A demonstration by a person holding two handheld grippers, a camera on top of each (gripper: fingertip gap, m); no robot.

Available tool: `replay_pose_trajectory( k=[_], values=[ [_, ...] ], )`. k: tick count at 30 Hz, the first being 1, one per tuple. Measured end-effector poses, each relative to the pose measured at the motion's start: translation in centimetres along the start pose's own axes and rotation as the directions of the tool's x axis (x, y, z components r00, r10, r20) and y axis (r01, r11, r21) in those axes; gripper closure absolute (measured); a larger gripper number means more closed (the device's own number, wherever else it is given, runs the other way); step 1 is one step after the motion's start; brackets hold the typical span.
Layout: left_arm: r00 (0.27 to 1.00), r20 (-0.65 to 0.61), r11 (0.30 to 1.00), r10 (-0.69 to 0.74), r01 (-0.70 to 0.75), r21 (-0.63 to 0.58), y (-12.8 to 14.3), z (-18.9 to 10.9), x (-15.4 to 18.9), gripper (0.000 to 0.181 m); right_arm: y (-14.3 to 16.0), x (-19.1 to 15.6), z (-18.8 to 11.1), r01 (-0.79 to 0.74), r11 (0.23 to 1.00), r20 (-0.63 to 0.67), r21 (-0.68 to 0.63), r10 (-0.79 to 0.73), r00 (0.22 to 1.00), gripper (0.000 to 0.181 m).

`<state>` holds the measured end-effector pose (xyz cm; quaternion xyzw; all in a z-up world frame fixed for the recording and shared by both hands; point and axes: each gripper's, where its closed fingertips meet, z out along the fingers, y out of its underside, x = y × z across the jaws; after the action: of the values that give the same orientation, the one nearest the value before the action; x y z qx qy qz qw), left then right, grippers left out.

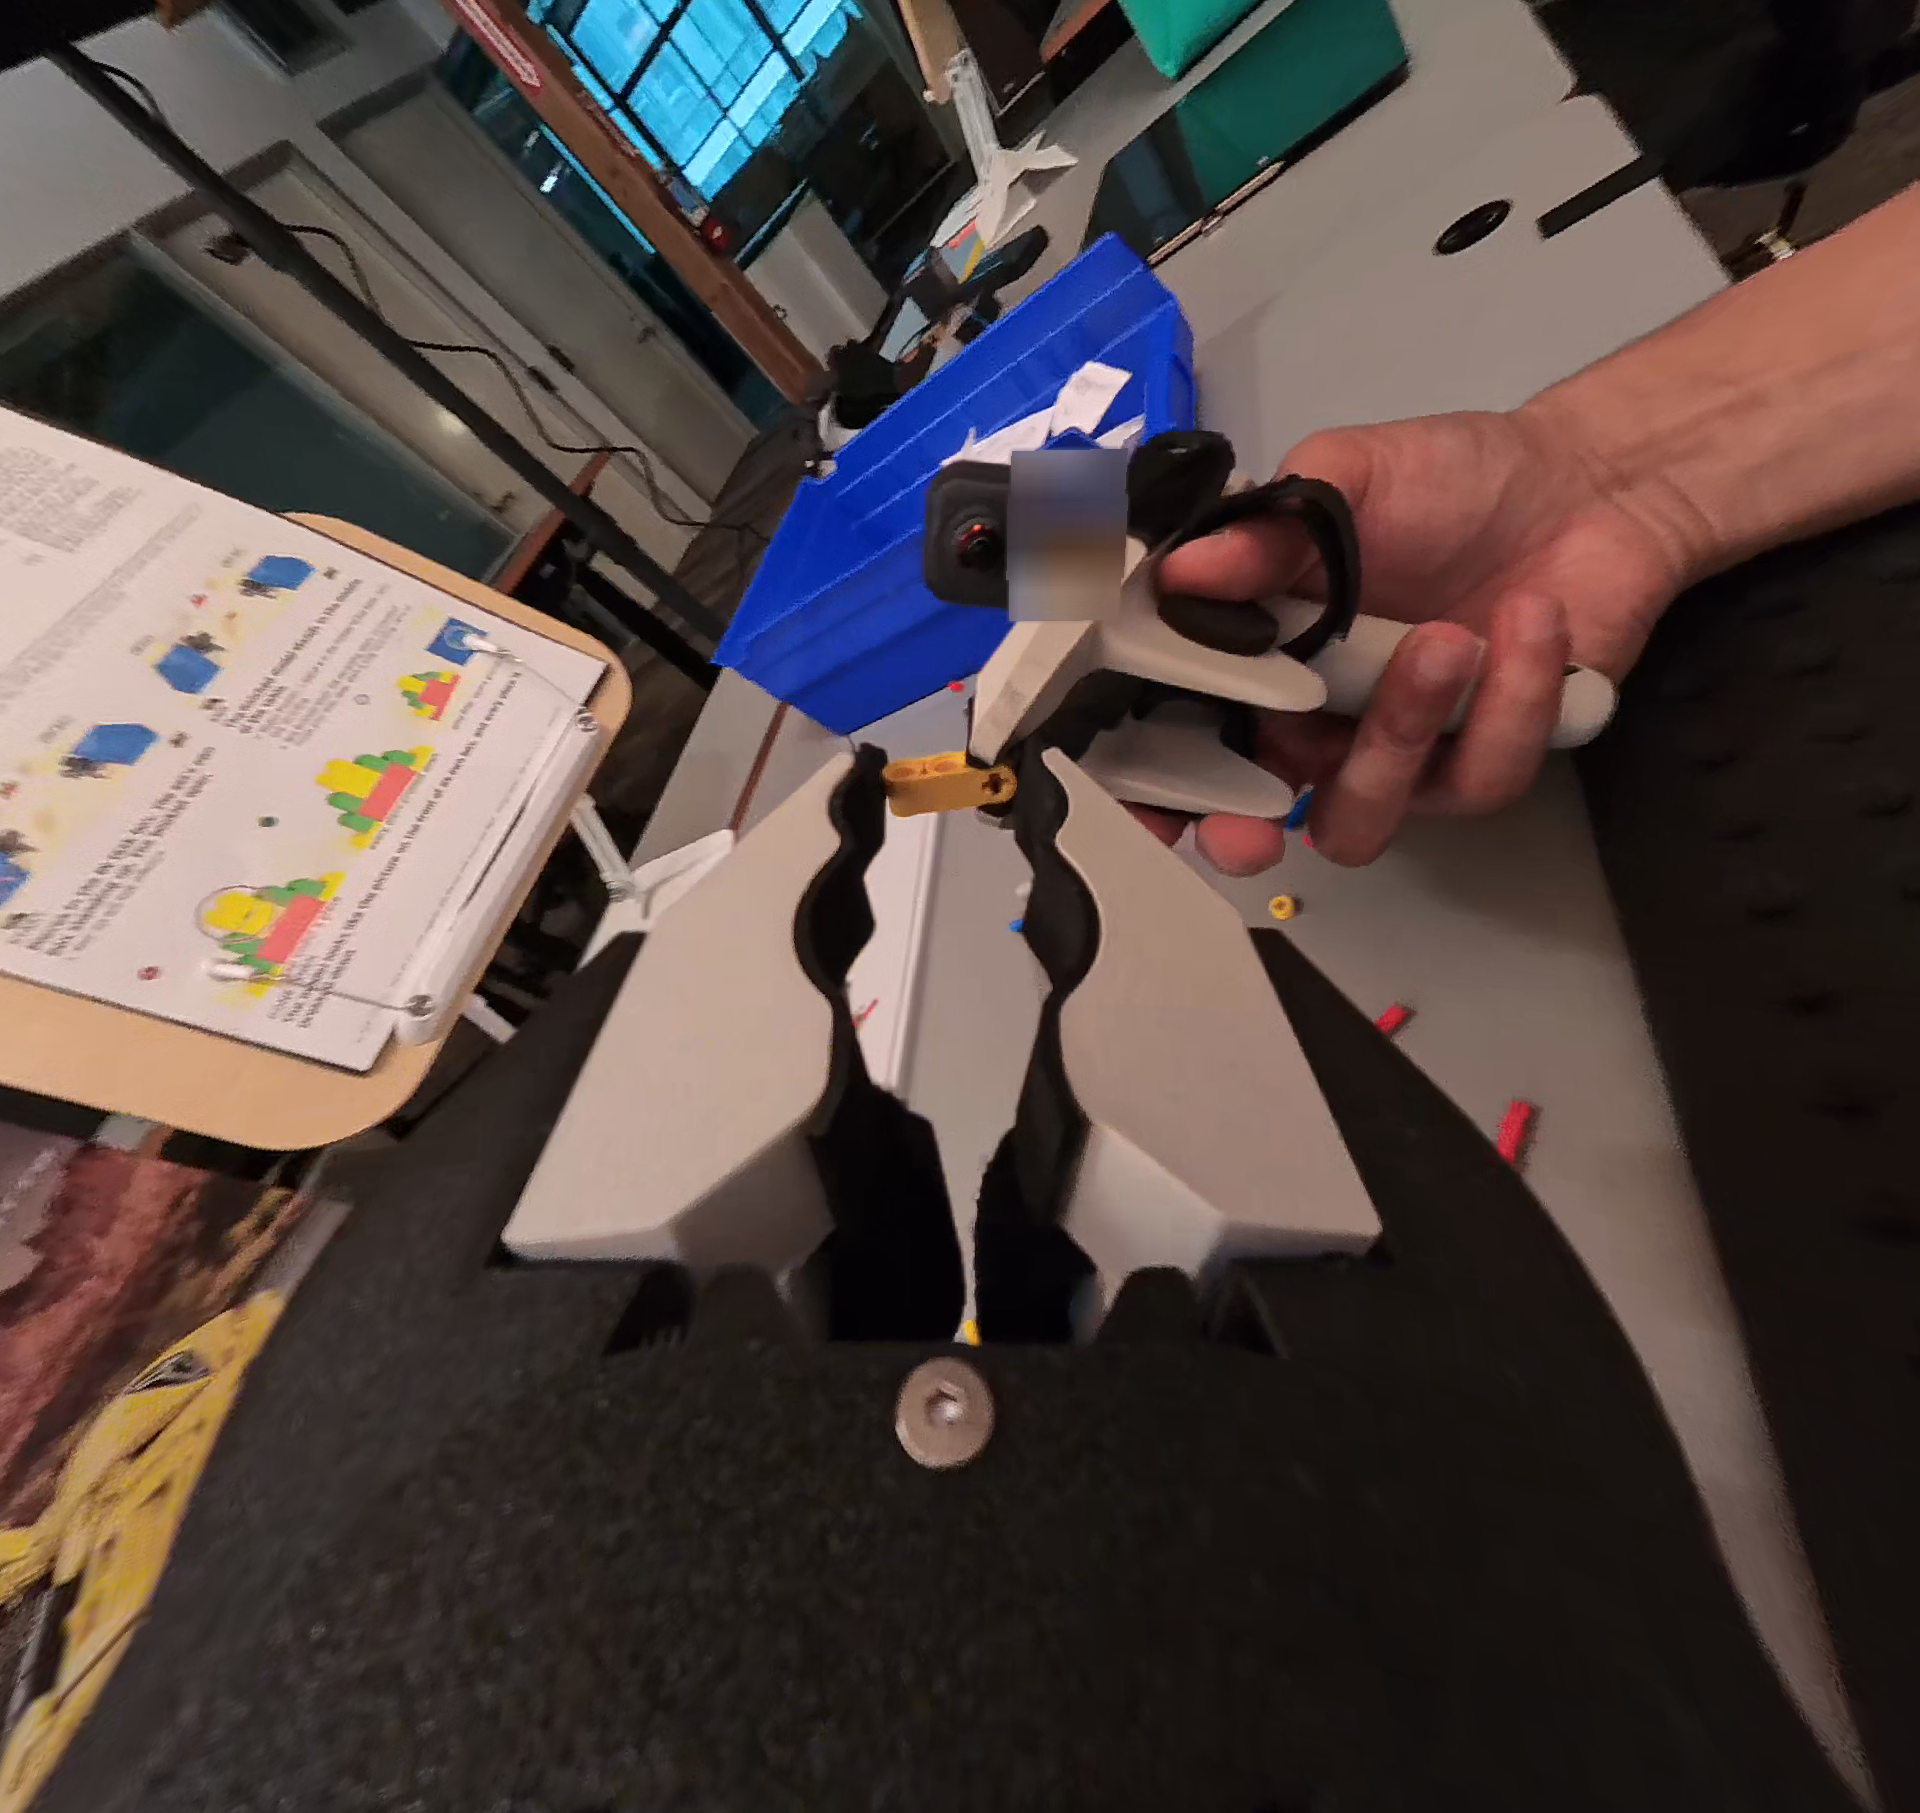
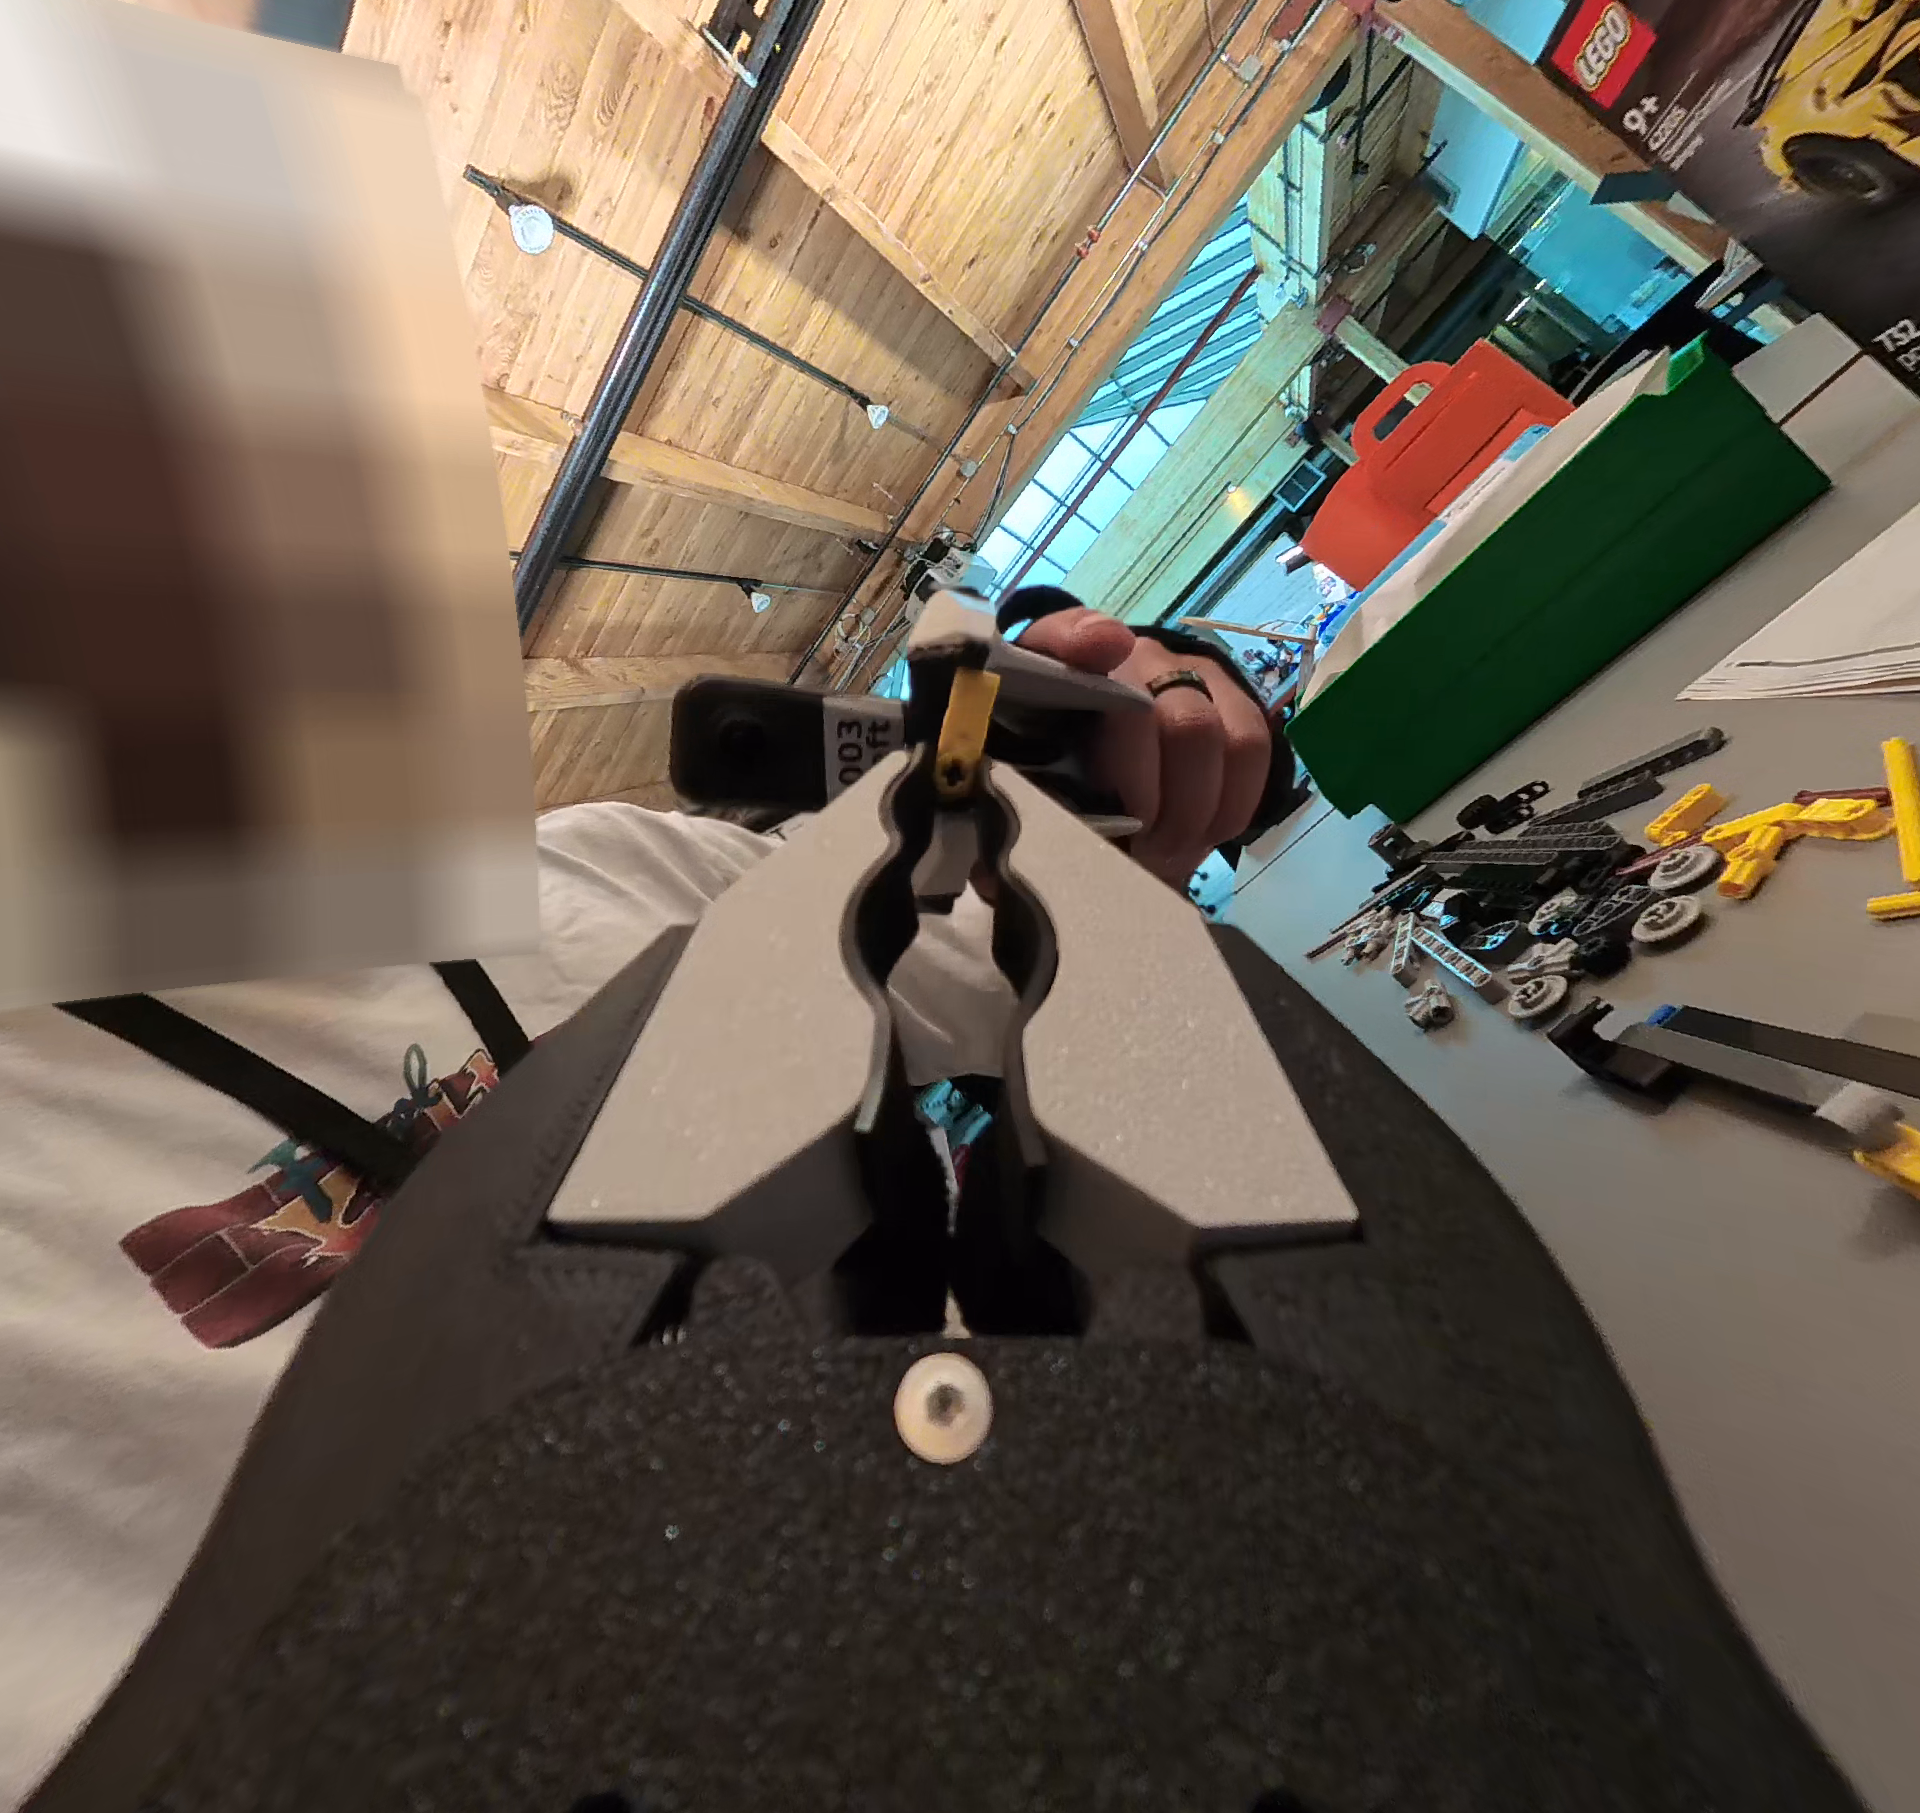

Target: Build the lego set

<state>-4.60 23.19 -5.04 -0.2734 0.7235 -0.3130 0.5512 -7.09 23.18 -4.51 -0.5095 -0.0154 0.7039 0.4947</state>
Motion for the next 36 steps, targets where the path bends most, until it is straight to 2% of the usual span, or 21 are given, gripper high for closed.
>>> replay_pose_trajectory(
  k=[4, 7, 14, 17, 19, 21, 23, 24, 26, 29, 32, 34, 36],
  values=[
    [0.980, -0.200, 1.000, -0.017, 0.013, -0.023, 0.6, -0.6, 1.6, 0.158, 1.7, 0.5, -0.1, 0.033, 0.991, -0.052, -0.127, -0.040, 0.998, 0.175],
    [0.959, -0.282, 1.000, 0.017, -0.023, -0.016, 0.6, -1.3, 2.1, 0.158, 2.6, 0.4, 0.2, 0.033, 0.982, -0.037, -0.183, -0.040, 0.999, 0.175],
    [0.949, -0.284, 0.989, 0.135, -0.145, -0.012, 0.9, -1.5, 2.4, 0.158, 3.0, 0.7, 0.2, 0.023, 0.978, -0.046, -0.205, -0.033, 0.998, 0.175],
    [0.947, -0.288, 0.988, 0.143, -0.152, -0.009, 0.9, -1.6, 2.6, 0.158, 3.0, 0.8, 0.2, 0.044, 0.978, -0.056, -0.206, -0.056, 0.997, 0.175],
    [0.948, -0.301, 0.992, 0.101, -0.121, -0.048, 1.7, -1.7, 2.7, 0.158, 3.1, 1.8, -0.1, 0.084, 0.968, -0.130, -0.236, -0.117, 0.985, 0.176],
    [0.958, -0.288, 0.993, -0.008, -0.028, -0.118, 3.1, -2.0, 2.4, 0.146, 2.8, 3.3, -1.4, 0.157, 0.945, -0.256, -0.288, -0.234, 0.938, 0.175],
    [0.922, -0.340, 0.966, -0.185, 0.107, -0.236, 5.6, -2.9, 4.1, 0.156, 2.5, 5.2, -3.6, 0.258, 0.879, -0.383, -0.401, -0.417, 0.824, 0.176],
    [0.890, -0.369, 0.933, -0.269, 0.145, -0.330, 7.5, -3.2, 5.6, 0.151, 2.4, 5.9, -4.6, 0.290, 0.844, -0.416, -0.451, -0.487, 0.768, 0.175],
    [0.858, -0.370, 0.887, -0.356, 0.185, -0.423, 10.1, -3.3, 8.3, 0.152, 2.1, 6.5, -5.5, 0.318, 0.823, -0.450, -0.471, -0.535, 0.715, 0.175],
    [0.838, -0.331, 0.819, -0.434, 0.214, -0.532, 12.4, -2.9, 10.6, 0.152, 2.1, 6.4, -5.4, 0.326, 0.824, -0.455, -0.463, -0.537, 0.710, 0.175],
    [0.826, -0.286, 0.779, -0.485, 0.260, -0.570, 13.0, -1.8, 11.0, 0.156, 2.4, 5.9, -5.0, 0.332, 0.826, -0.435, -0.456, -0.532, 0.726, 0.175],
    [0.804, -0.276, 0.751, -0.527, 0.288, -0.595, 13.1, -1.3, 11.0, 0.174, 2.3, 5.5, -5.0, 0.338, 0.831, -0.427, -0.441, -0.526, 0.736, 0.175],
    [0.786, -0.283, 0.744, -0.550, 0.306, -0.595, 12.8, -0.9, 11.3, 0.178, 2.1, 5.1, -5.0, 0.342, 0.842, -0.424, -0.416, -0.513, 0.747, 0.175]
  ],
)
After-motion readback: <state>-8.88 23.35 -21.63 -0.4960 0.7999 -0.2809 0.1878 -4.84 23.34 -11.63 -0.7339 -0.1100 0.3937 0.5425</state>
